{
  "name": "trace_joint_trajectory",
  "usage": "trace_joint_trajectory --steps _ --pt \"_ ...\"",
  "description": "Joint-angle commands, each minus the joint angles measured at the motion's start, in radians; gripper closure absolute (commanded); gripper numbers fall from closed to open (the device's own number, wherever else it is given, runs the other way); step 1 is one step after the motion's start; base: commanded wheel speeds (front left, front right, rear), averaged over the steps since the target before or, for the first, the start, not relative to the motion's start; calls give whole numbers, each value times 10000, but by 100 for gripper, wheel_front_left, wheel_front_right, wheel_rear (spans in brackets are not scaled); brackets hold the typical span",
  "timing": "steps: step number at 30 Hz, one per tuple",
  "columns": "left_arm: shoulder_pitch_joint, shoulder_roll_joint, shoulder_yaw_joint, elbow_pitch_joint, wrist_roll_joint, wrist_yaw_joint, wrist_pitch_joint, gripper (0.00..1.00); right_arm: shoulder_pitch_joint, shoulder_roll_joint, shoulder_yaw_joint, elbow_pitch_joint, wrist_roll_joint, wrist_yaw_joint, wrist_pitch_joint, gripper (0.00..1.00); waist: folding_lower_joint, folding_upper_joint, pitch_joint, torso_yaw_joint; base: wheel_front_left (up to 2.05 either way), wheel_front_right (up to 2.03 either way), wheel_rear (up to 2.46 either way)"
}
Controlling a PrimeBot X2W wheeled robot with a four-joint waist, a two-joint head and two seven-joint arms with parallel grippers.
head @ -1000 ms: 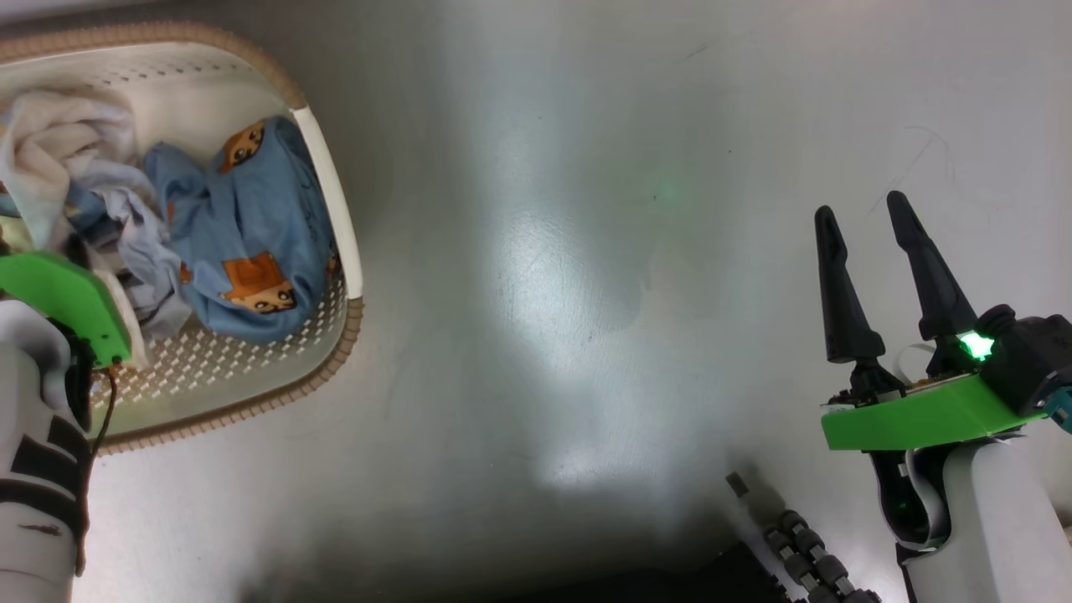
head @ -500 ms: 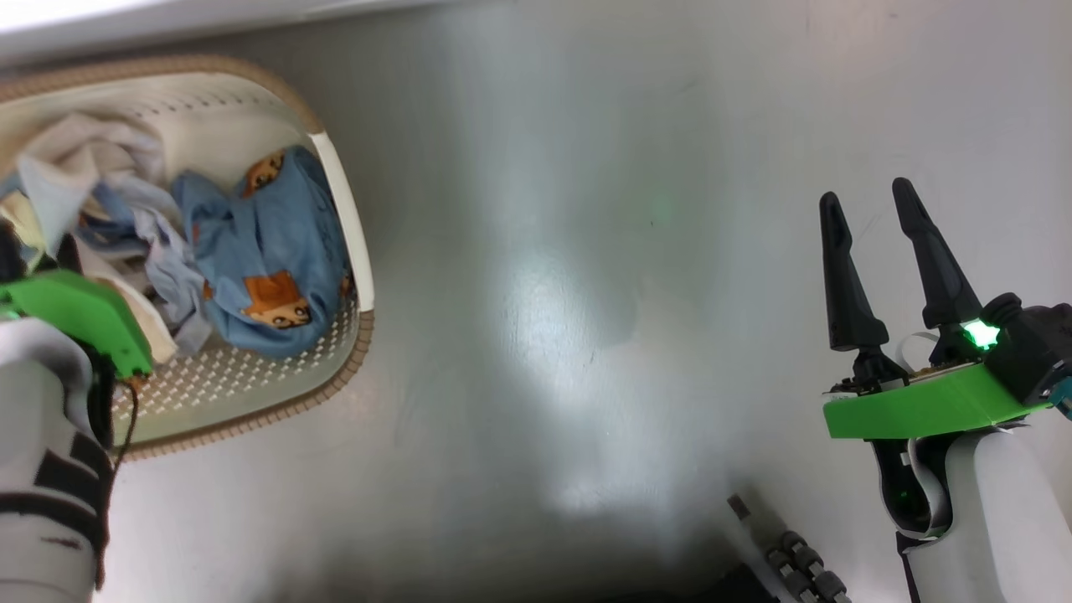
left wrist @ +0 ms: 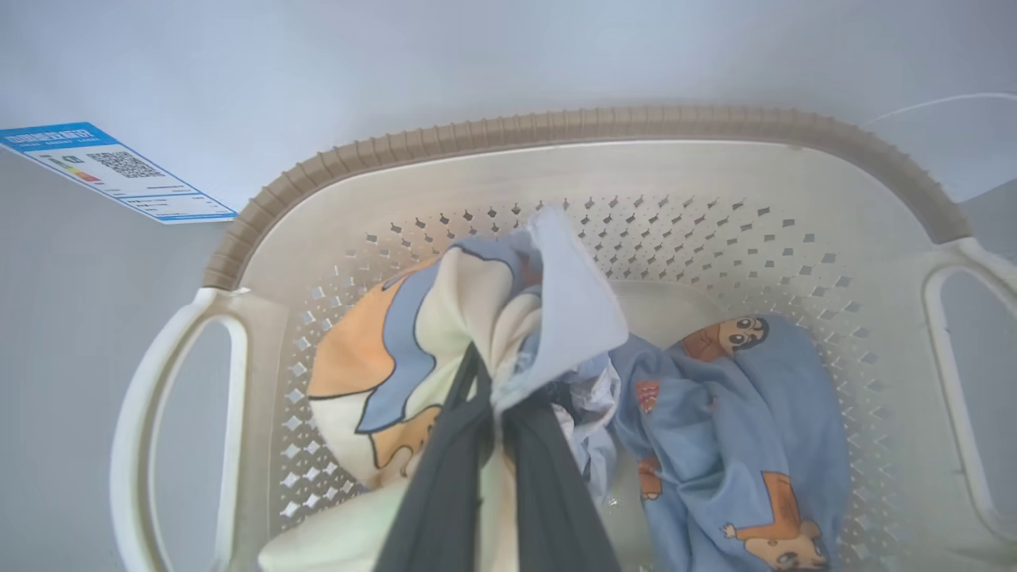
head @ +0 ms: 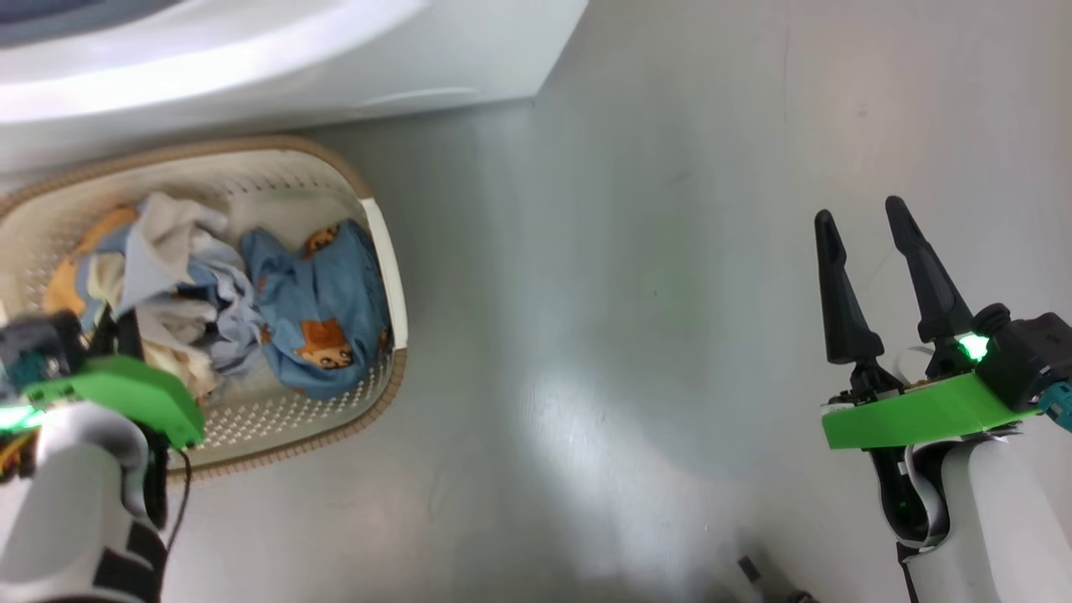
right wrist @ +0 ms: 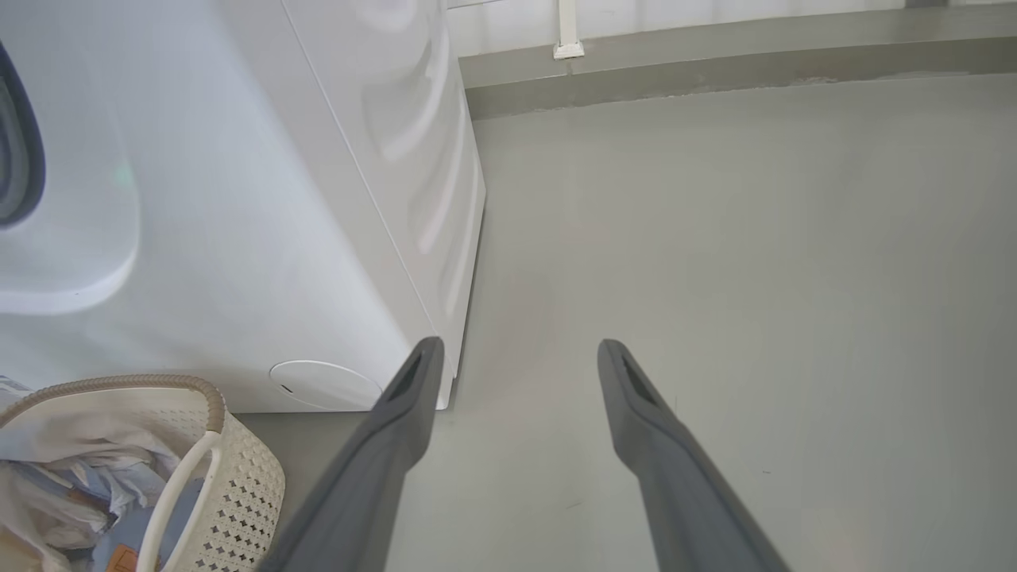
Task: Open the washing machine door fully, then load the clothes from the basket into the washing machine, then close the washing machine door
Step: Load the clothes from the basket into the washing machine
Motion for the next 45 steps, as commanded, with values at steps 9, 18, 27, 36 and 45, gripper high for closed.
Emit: trace_joint_trajectory --steps 9,18,27,36,45 --pt "2035 -96 651 -2529 24 155 -132 100 627 -162 254 -53 71 16 -48 0 0 -1 -1385 227 0 0 0" --pt "3333 -527 1028 -4637 202 -5 -133 100 886 -272 360 321 188 16 -48 0 0 -1 -2563 301 0 0 0" --pt "4580 -985 1502 -6411 391 -216 -133 100 1393 -387 500 772 193 16 -48 0 0 -1 -4027 346 0 0 0" --pt "5716 -1248 1693 -8333 593 -470 -133 100 1912 -476 466 852 157 16 -48 0 0 -1 -5183 400 0 0 0" --pt "6739 -1328 1409 -9223 609 -451 -133 100 2343 -522 475 931 114 16 -48 0 0 -1 -6392 548 0 0 0"
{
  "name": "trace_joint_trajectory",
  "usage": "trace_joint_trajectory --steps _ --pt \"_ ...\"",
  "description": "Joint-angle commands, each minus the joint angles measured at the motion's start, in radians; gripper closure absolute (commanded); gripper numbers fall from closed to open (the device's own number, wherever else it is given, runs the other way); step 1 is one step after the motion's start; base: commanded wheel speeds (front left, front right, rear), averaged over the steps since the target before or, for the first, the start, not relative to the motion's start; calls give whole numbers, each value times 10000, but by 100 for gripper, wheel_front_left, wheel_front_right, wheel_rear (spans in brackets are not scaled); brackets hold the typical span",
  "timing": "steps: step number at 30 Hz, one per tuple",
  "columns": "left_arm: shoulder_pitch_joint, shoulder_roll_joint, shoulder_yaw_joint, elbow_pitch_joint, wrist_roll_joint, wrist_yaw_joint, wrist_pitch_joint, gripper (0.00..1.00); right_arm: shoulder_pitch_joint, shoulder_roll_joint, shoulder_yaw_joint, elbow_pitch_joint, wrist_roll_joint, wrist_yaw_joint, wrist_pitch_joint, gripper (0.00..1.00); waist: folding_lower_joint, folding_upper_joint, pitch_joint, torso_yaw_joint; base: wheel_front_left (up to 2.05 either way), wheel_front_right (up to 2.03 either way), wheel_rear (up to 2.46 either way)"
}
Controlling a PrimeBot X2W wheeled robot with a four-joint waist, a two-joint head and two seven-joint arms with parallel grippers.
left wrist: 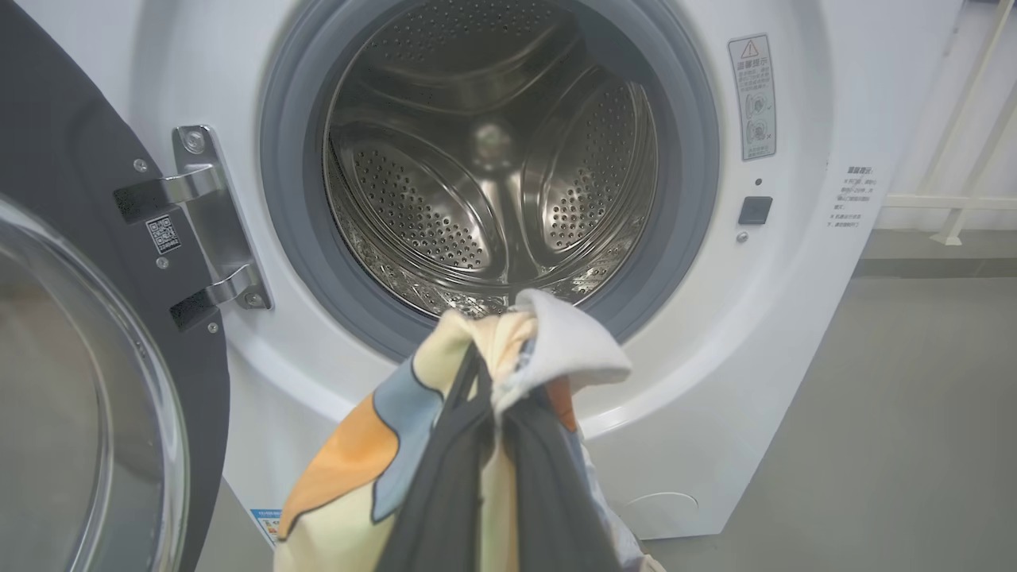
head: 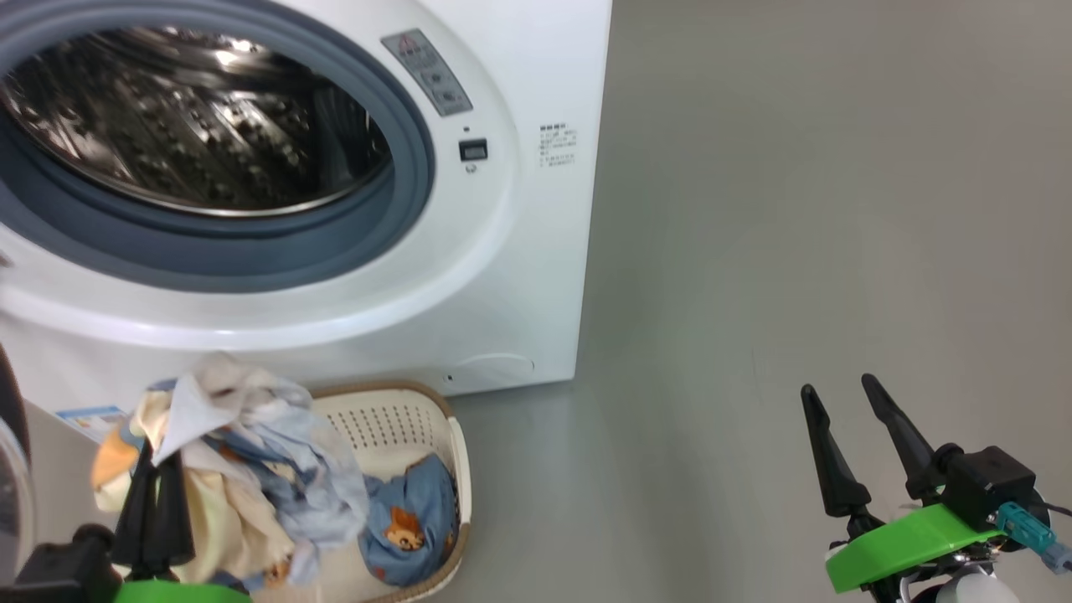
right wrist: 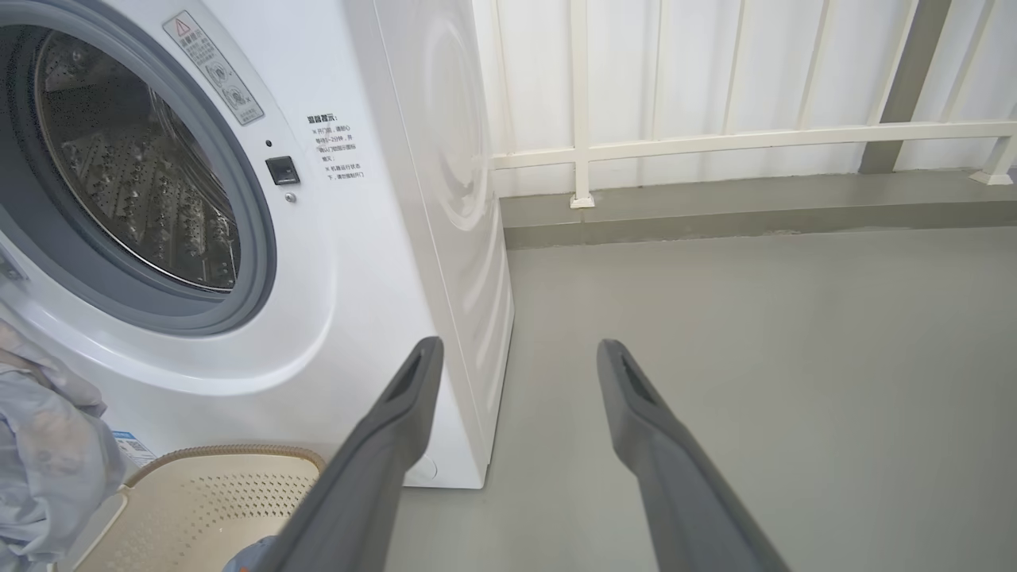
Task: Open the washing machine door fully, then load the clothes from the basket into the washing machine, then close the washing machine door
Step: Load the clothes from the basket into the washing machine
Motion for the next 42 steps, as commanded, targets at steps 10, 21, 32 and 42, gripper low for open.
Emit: trace_joint_trajectory --steps 10,21,32,42 --pt "679 124 36 -753 -200 424 -64 100 254 -47 283 -201 88 16 -49 0 0 -1 -939 166 0 0 0" --pt "582 123 63 -553 -523 522 -64 100 248 32 251 -262 140 16 -49 0 0 -1 -740 149 0 0 0" --pt "-941 164 189 214 -453 162 -64 100 -23 90 253 -306 213 16 -49 0 0 -1 143 -107 0 0 0" --pt "-3975 1071 363 1826 33 -367 -65 100 -449 161 475 -406 154 16 -49 0 0 -1 1174 -595 0 0 0"
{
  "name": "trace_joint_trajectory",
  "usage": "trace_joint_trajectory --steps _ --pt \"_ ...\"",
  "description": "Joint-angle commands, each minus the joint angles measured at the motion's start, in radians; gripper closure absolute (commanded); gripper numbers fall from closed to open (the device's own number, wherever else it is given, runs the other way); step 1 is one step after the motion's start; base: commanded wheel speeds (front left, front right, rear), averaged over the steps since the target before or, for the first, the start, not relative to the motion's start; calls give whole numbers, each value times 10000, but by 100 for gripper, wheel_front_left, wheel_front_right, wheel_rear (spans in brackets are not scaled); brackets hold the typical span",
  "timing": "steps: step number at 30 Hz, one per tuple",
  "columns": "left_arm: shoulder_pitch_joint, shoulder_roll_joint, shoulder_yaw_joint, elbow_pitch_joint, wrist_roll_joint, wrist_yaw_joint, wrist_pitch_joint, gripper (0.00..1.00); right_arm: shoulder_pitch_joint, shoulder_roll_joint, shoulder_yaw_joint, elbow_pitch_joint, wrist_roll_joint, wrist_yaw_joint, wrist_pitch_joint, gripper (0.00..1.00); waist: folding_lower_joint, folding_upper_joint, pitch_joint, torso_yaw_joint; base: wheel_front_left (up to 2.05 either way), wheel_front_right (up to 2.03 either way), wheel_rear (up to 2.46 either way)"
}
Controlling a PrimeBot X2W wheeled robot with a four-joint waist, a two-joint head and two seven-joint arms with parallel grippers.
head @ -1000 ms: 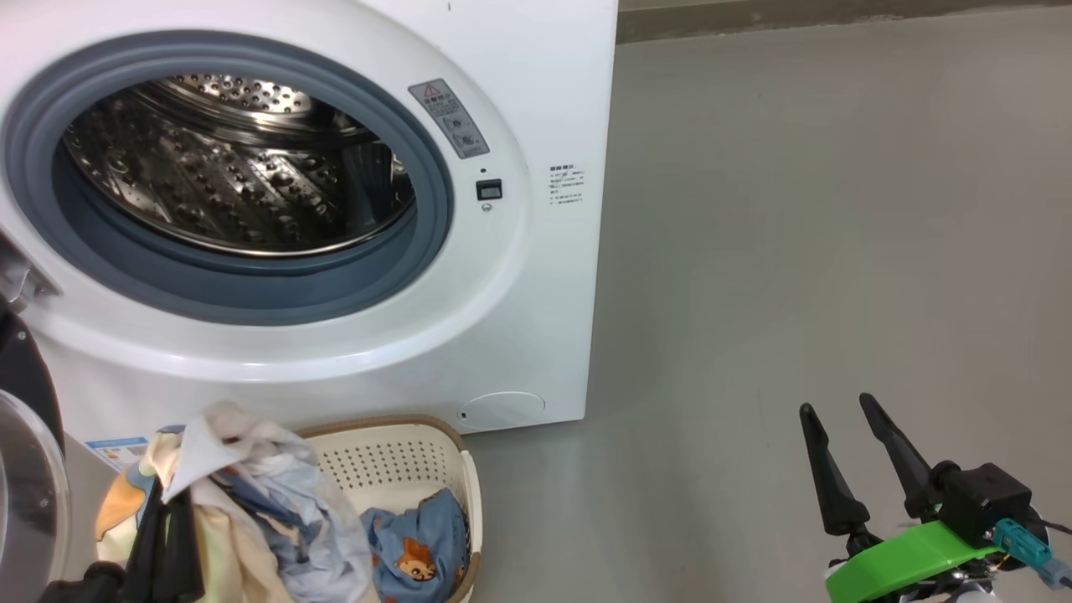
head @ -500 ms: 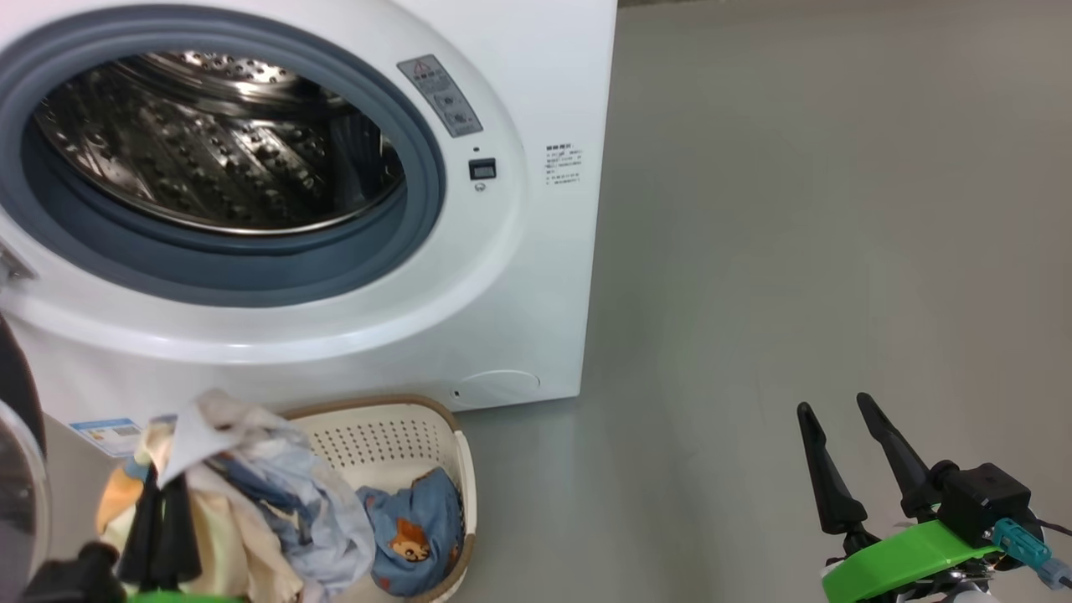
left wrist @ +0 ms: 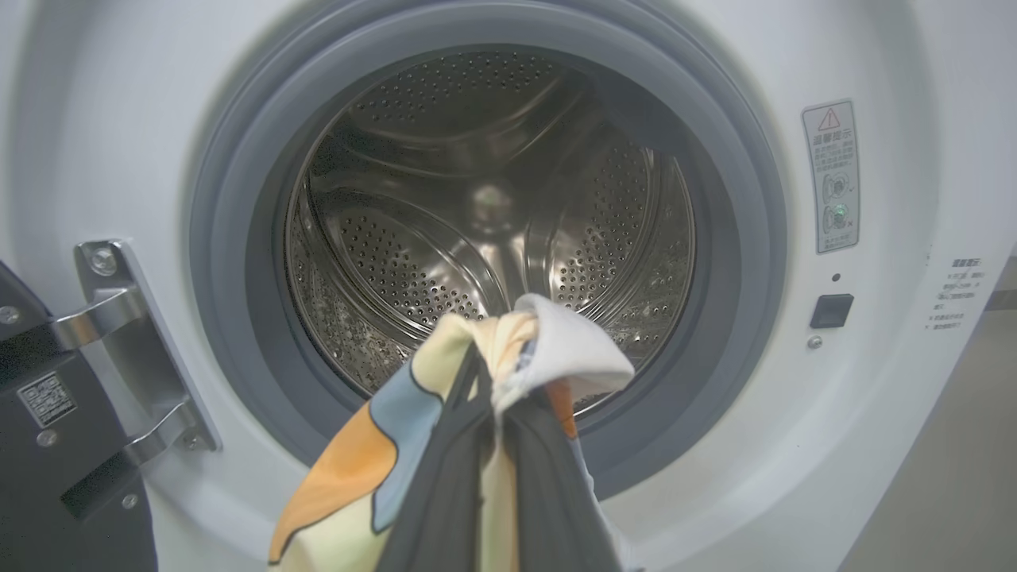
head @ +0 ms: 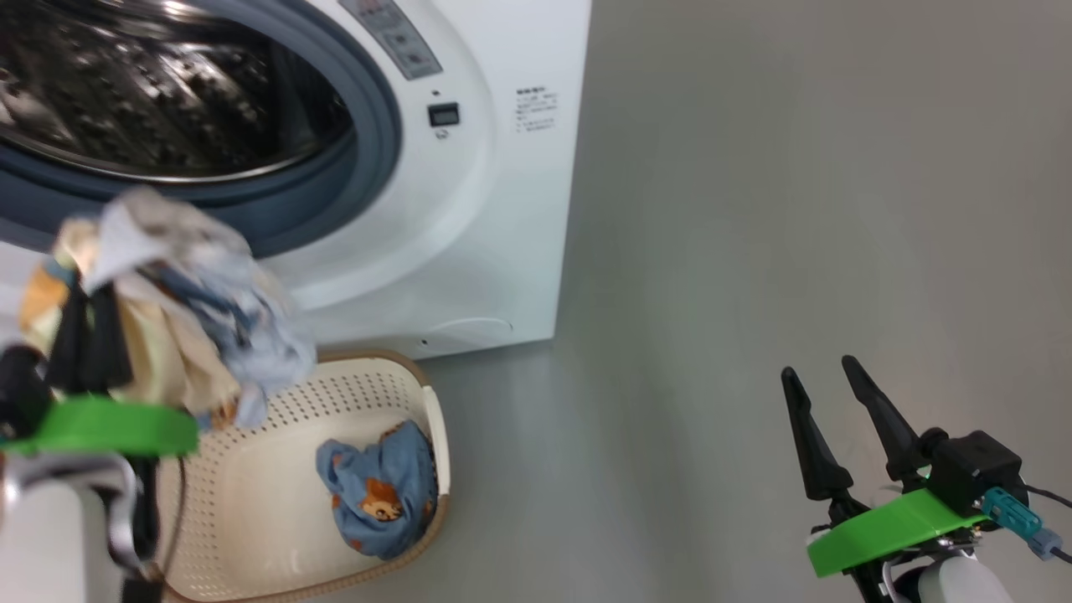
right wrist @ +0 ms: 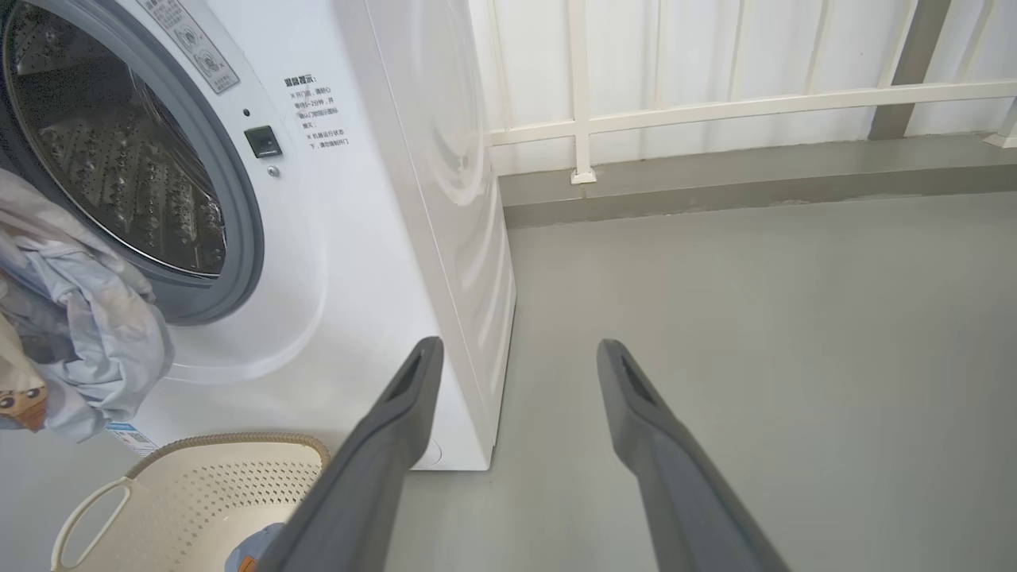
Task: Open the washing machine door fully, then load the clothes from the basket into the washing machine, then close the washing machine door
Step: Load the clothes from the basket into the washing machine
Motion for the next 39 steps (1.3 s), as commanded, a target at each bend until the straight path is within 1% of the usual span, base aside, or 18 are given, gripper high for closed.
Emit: trace_joint_trajectory --steps 1,6,11,17,21,23,26,28,34,39 --pt "-613 463 329 -15 80 -33 -65 100 -251 3 270 -248 48 16 -49 0 0 0 424 -333 0 0 0" --pt "-2241 963 317 1112 172 -115 -65 100 -404 73 329 -230 83 16 -49 0 0 0 1025 -607 0 0 0" --pt "-3816 1332 276 2261 -6 -212 -65 100 -573 135 391 -296 92 16 -49 0 0 0 1723 -838 0 0 0" --pt "-5020 1431 47 3234 -131 -269 -65 100 -699 205 364 -368 107 16 -49 0 0 0 2440 -977 0 0 0" --pt "-5953 1507 -65 4205 -418 -308 -9 100 -785 267 420 -414 134 16 -49 0 0 0 2996 -1030 0 0 0" --pt "-6414 1646 -276 4641 -404 -327 25 100 -824 299 435 -434 155 16 -49 0 0 0 3251 -1048 0 0 0" --pt "-7122 1687 -427 5227 -608 -346 118 100 -862 341 427 -485 160 16 -49 0 0 0 3620 -1040 0 0 0" --pt "-7562 1797 -633 5540 -577 -353 191 100 -902 366 422 -530 165 16 -49 0 0 0 3870 -1044 0 0 0" --pt "-8689 2066 -753 6339 -787 -361 266 100 -1016 455 474 -574 203 16 -49 0 0 0 4532 -1102 0 0 0" --pt "-9381 2178 -869 6896 -924 -364 532 100 -1065 532 539 -581 264 16 -49 0 0 0 4974 -1163 0 0 0"
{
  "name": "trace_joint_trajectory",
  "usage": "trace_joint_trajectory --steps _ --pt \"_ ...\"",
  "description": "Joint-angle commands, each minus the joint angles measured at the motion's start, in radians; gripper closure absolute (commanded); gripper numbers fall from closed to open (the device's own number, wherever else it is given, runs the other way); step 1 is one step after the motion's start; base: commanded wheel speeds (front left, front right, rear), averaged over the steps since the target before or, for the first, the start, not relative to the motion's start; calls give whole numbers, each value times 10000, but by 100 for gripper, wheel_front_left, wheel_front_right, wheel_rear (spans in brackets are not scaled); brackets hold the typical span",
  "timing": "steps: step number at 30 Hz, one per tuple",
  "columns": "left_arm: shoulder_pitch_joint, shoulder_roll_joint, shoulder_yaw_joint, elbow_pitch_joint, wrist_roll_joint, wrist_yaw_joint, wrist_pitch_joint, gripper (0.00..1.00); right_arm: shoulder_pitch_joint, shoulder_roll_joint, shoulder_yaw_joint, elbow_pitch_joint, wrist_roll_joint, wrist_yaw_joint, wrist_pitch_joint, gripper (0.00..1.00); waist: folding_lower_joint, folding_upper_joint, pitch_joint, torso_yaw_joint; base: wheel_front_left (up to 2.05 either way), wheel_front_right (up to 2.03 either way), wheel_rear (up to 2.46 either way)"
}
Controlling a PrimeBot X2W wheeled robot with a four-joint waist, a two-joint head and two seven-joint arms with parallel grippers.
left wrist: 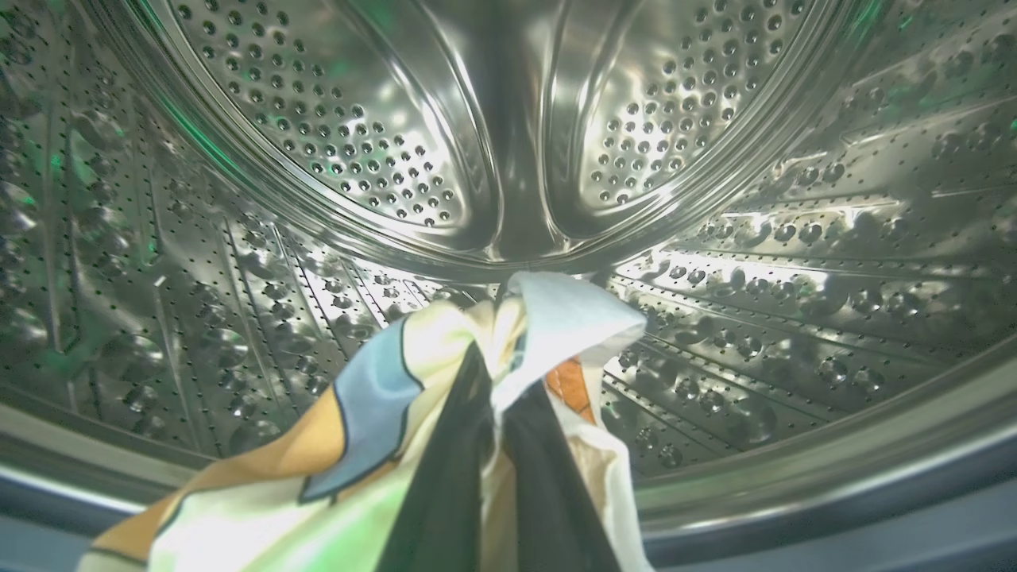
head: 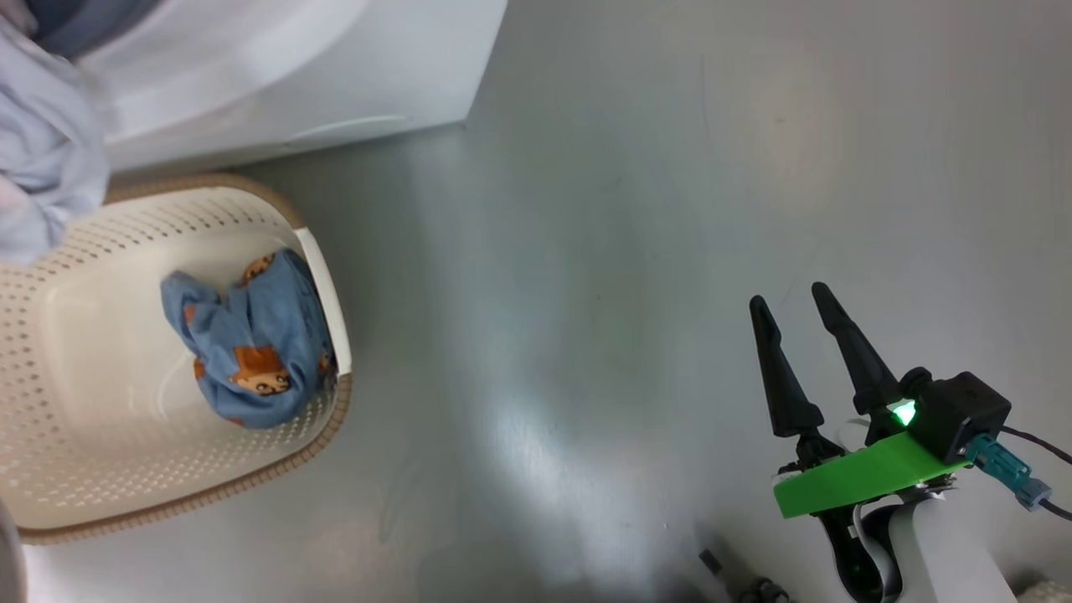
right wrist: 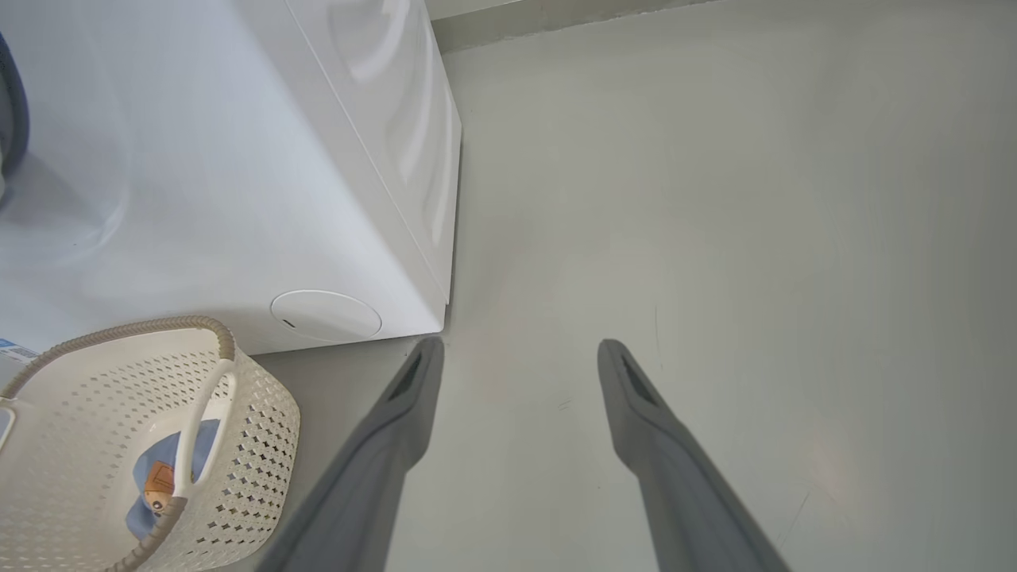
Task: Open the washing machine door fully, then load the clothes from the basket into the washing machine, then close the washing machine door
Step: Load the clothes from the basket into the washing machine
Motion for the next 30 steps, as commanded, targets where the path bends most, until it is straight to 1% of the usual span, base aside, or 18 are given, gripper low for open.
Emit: trace_joint_trajectory --steps 1,6,9,13,17,18,22,23,24,30 --pt "-287 563 -21 -67 -31 -19 144 100 55 30 216 -239 70 16 -48 0 0 0 418 -84 0 0 0" --pt "-947 635 -300 453 -16 -20 372 100 2 79 244 -277 76 16 -48 0 0 0 624 -99 0 0 0" --pt "-1339 836 -522 318 284 132 -74 100 -29 93 301 -268 84 16 -48 0 0 0 661 -129 0 0 0" --pt "-1645 1014 -714 -615 658 263 -510 100 -91 106 409 -244 120 16 -48 0 0 0 709 -198 0 0 0" --pt "-1362 1067 -560 -2605 878 298 -529 100 -210 115 514 -241 166 16 -48 0 0 0 823 -271 0 0 0" --pt "-1181 1041 -501 -2840 903 322 -530 100 -233 117 525 -235 172 16 -48 0 0 0 832 -275 0 0 0" --pt "-670 939 -297 -3078 896 382 -531 100 -270 121 549 -190 197 16 -48 0 0 0 802 -277 0 0 0" --pt "-530 877 -213 -3031 857 417 -532 56 -264 122 550 -168 195 16 -48 0 0 0 769 -261 0 0 0" --pt "-433 832 -155 -3030 846 434 -532 0 -258 123 546 -152 195 16 -48 0 0 0 752 -242 0 0 0" --pt "-68 549 13 -2547 750 424 -533 0 -267 126 456 -91 139 16 -48 0 0 0 584 -49 0 0 0"
